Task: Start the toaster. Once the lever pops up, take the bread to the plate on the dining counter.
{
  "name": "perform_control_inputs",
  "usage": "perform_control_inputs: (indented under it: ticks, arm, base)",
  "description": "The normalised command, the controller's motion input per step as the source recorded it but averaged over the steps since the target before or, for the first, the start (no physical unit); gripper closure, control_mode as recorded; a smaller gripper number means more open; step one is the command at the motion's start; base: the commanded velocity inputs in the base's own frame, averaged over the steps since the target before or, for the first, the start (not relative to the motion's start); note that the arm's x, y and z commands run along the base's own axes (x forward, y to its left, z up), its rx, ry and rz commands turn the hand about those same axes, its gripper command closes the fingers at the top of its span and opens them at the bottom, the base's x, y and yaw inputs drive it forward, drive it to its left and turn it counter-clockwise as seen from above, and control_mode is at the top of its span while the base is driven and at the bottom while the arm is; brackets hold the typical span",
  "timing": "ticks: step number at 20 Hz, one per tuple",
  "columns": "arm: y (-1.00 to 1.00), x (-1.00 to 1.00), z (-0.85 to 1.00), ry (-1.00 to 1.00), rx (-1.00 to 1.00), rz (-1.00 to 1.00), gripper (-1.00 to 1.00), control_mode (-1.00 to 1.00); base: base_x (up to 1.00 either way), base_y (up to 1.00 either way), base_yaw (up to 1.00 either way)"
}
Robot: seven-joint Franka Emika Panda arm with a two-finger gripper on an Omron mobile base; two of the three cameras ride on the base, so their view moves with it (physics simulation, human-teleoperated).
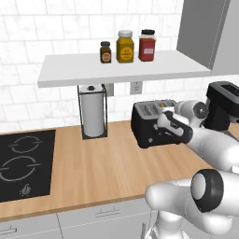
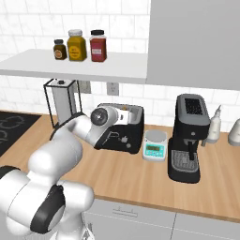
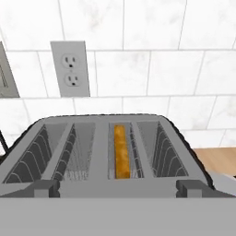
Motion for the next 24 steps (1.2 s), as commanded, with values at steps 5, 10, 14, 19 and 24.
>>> perform_control_inputs:
  ticks: [5, 10, 14, 19, 24]
  arm:
    - [-0.01, 0.25, -0.07, 0.00, 0.00, 0.00, -1.00, -1.00]
    - [-0.05, 0.16, -0.07, 0.00, 0.00, 0.00, -1.00, -1.00]
    - [-0.03, 0.08, -0.10, 0.00, 0.00, 0.00, -1.00, -1.00]
    - [-0.05, 0.05, -0.05, 0.00, 0.00, 0.00, -1.00, -1.00]
    - [-0.03, 0.03, 0.00, 0.00, 0.00, 0.00, -1.00, -1.00]
  base:
    - [0.00, 0.00, 0.00]
    - [0.00, 0.00, 0.00]
    - [0.00, 0.00, 0.00]
    - [0.00, 0.00, 0.00]
    - [0.00, 0.00, 0.00]
